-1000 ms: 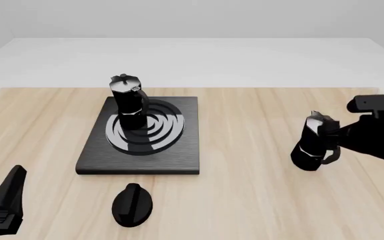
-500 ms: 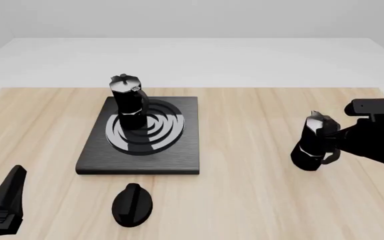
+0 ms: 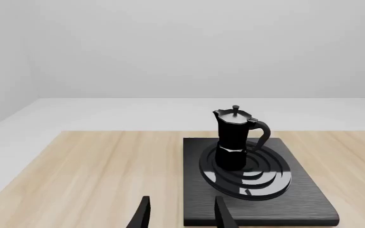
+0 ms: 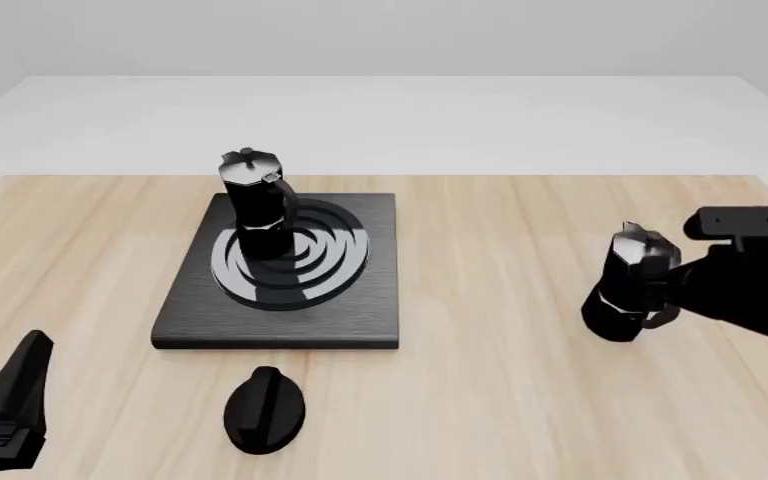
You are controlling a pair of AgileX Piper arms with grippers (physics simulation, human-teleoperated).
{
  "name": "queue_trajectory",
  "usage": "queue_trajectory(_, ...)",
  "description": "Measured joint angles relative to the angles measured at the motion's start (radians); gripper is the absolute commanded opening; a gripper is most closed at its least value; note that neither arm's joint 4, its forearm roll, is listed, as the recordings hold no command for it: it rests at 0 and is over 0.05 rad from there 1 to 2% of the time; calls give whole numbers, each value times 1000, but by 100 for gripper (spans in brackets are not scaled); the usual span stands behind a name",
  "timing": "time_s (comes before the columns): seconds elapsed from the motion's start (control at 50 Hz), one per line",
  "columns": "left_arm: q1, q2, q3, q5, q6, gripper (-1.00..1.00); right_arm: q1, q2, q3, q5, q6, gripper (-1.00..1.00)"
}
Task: Put both moka pots on the stove.
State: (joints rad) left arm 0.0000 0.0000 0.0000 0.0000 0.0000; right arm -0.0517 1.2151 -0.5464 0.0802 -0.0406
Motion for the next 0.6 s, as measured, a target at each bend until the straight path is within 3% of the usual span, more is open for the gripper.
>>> queue_trajectory(0.6, 0, 0, 0, 0, 0, 100, -1, 46, 26, -44, 11, 100)
